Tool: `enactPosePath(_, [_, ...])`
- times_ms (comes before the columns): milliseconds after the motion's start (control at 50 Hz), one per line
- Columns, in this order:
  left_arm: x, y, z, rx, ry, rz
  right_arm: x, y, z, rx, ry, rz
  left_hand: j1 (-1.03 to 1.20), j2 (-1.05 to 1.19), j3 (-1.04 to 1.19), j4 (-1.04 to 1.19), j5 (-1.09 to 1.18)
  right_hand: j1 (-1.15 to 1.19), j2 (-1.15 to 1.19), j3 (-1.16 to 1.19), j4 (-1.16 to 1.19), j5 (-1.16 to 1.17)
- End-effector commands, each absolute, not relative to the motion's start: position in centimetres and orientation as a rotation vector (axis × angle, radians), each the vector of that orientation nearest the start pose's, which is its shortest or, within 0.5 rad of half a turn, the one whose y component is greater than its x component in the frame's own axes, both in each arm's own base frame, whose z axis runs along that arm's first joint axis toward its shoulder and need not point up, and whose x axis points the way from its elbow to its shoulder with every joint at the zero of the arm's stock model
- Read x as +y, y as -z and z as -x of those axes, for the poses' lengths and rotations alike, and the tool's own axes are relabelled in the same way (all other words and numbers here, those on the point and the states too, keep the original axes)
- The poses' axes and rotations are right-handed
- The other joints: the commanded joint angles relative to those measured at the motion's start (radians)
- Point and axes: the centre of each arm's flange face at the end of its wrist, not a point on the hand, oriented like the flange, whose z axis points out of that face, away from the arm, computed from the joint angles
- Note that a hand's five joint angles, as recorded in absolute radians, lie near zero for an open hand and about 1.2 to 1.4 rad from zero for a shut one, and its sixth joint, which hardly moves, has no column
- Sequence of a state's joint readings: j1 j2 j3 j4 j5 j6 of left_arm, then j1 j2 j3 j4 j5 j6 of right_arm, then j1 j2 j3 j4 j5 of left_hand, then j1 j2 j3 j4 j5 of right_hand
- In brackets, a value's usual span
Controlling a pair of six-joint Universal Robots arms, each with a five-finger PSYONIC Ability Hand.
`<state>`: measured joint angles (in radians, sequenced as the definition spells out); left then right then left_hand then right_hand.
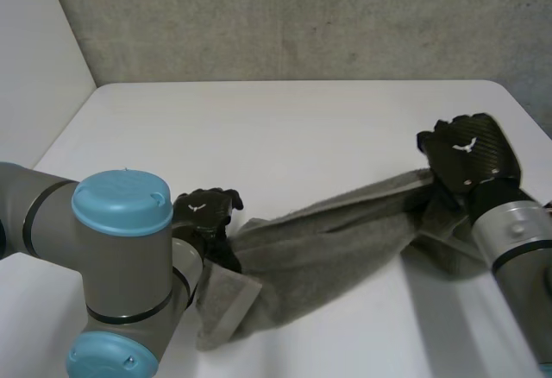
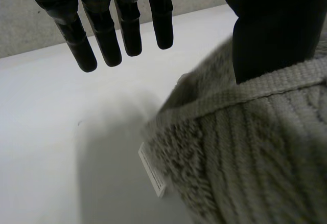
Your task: Fold the towel.
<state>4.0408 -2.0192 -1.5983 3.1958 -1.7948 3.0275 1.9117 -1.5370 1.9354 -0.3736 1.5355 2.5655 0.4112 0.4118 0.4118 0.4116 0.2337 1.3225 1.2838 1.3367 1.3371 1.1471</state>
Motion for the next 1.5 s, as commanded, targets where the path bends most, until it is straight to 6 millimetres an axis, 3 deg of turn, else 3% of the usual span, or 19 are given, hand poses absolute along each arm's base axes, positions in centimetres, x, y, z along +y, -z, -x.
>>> enactPosePath(20, [-19.9,-15.8,30.0,2.792,1.820,-0.588,-23.5,-24.7,-20.1,2.112,2.292,1.049,0.049,0.048,0.048,0.049,0.052,0.074,0.112,0.060,0.059,0.075])
enactPosePath(200, [-19.7,-15.5,30.0,2.803,1.797,-0.602,-23.7,-26.0,-19.1,2.086,2.315,1.049,0.111,0.110,0.110,0.110,0.114,0.074,0.112,0.060,0.059,0.075])
enactPosePath(320, [-19.8,-15.6,30.1,2.799,1.808,-0.602,-23.5,-25.8,-19.1,2.103,2.275,1.070,0.978,0.977,0.977,0.977,0.981,0.074,0.112,0.060,0.059,0.075])
enactPosePath(480, [-21.4,-16.0,30.9,2.673,1.859,-0.726,-24.8,-24.6,-19.4,2.203,2.128,1.134,0.985,0.984,0.984,0.985,0.988,0.074,0.112,0.060,0.059,0.075])
enactPosePath(520, [-23.2,-16.0,31.2,2.557,1.871,-0.814,-26.2,-23.2,-19.9,2.277,1.992,1.244,0.985,0.984,0.984,0.985,0.988,0.074,0.112,0.060,0.059,0.075])
enactPosePath(640, [-25.9,-17.2,32.5,2.364,1.945,-0.938,-29.5,-23.7,-20.6,2.286,1.988,1.349,0.985,0.984,0.984,0.985,0.988,0.074,0.112,0.060,0.059,0.075])
enactPosePath(800, [-30.5,-23.2,35.6,2.042,2.347,-0.932,-36.1,-27.8,-24.1,2.068,2.267,1.267,0.985,0.984,0.984,0.985,0.988,0.074,0.112,0.060,0.059,0.075])
enactPosePath(840, [-32.0,-26.5,36.5,1.878,2.549,-0.903,-38.2,-30.7,-25.7,1.920,2.435,1.182,0.985,0.984,0.984,0.985,0.988,0.074,0.112,0.060,0.059,0.075])
enactPosePath(900, [-32.7,-28.4,36.8,1.774,2.653,-0.885,-39.9,-34.6,-27.3,1.661,2.666,1.061,0.985,0.984,0.984,0.985,0.988,0.074,0.112,0.060,0.059,0.075])
enactPosePath(940, [-33.8,-32.5,37.0,1.537,2.839,-0.826,-40.5,-36.9,-27.6,1.511,2.790,0.983,0.985,0.984,0.984,0.985,0.988,0.074,0.112,0.060,0.059,0.075])
enactPosePath(960, [-33.8,-32.5,37.0,1.536,2.840,-0.825,-40.5,-36.9,-27.6,1.509,2.791,0.982,0.985,0.984,0.984,0.985,0.988,0.074,0.112,0.060,0.059,0.075])
enactPosePath(1000, [-34.5,-36.3,36.5,1.307,2.982,-0.731,-40.9,-40.6,-27.7,1.245,2.966,0.840,0.985,0.984,0.984,0.985,0.988,0.074,0.112,0.060,0.059,0.075])
enactPosePath(1100, [-35.6,-39.0,34.7,1.173,3.033,-0.617,-40.6,-42.3,-27.7,1.101,3.014,0.748,0.985,0.984,0.984,0.985,0.988,0.074,0.112,0.060,0.059,0.075])
enactPosePath(1180, [-36.4,-37.9,33.7,1.268,3.003,-0.609,-40.3,-40.7,-27.8,1.203,2.912,0.800,0.985,0.984,0.984,0.985,0.988,0.074,0.112,0.060,0.059,0.075])
enactPosePath(1280, [-37.5,-33.2,31.6,1.558,2.826,-0.667,-38.9,-33.7,-28.5,1.457,2.529,1.127,0.985,0.984,0.984,0.985,0.988,0.074,0.112,0.060,0.059,0.075])
enactPosePath(1320, [-36.9,-28.9,30.9,1.745,2.682,-0.734,-38.2,-31.6,-28.6,1.512,2.418,1.206,0.985,0.984,0.984,0.985,0.988,0.074,0.112,0.060,0.059,0.075])
enactPosePath(1340, [-36.9,-28.8,30.9,1.746,2.681,-0.735,-38.2,-31.6,-28.6,1.513,2.417,1.207,0.985,0.984,0.984,0.985,0.988,0.074,0.112,0.060,0.059,0.075])
enactPosePath(1440, [-34.1,-20.4,30.1,2.055,2.422,-0.916,-35.3,-23.0,-28.5,1.693,2.070,1.490,0.985,0.984,0.984,0.985,0.988,0.074,0.112,0.060,0.059,0.075])
enactPosePath(1500, [-33.2,-18.6,29.9,2.115,2.358,-0.974,-34.6,-20.9,-28.3,1.729,2.001,1.559,0.985,0.984,0.984,0.985,0.988,0.074,0.112,0.060,0.059,0.075])
